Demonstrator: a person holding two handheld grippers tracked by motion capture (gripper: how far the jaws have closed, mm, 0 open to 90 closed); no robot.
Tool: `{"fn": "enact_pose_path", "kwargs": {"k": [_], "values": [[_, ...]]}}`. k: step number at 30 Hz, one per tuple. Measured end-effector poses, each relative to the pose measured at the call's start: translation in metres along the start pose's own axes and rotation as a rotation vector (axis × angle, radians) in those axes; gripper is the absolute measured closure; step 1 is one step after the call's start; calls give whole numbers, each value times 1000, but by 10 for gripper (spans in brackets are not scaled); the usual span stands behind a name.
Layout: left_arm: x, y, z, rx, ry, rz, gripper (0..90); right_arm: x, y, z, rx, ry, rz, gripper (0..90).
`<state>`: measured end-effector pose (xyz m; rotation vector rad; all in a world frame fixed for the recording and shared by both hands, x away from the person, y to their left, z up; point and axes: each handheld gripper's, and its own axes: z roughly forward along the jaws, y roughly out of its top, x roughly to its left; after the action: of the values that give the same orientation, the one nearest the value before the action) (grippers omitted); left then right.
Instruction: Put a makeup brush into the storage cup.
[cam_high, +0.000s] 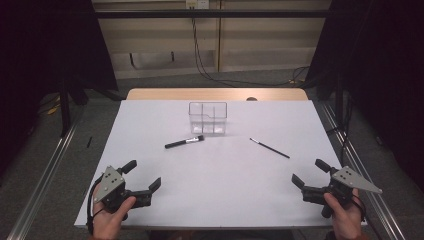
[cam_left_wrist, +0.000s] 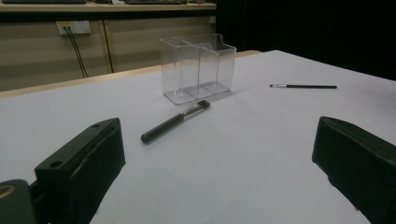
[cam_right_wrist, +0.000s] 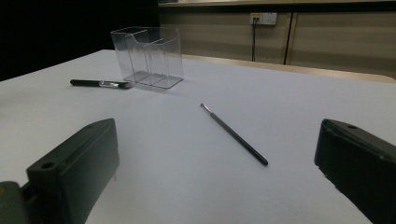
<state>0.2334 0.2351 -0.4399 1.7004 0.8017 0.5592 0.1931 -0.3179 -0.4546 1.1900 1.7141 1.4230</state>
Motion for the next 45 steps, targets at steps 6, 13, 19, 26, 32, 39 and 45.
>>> {"fn": "enact_pose_path", "kwargs": {"k": [6,13,19,26,32,39,45], "values": [[2,0,3,3,-6,-10,23,0,-1,0,5,3,-8,0],[3,1,8,33,-32,18,31,0,-2,1,14,0,-6,0],[8,2,13,33,-35,-12,32,0,-3,2,20,-3,5,0],[15,1,8,20,-4,-45,32,5,-2,2,30,16,-25,0],[17,2,13,7,17,-64,39,6,-2,5,32,24,-25,0],[19,9,23,-2,19,-85,37,5,-3,6,41,27,-25,0],[18,15,30,14,3,-35,55,6,-2,7,37,31,-24,0]]}}
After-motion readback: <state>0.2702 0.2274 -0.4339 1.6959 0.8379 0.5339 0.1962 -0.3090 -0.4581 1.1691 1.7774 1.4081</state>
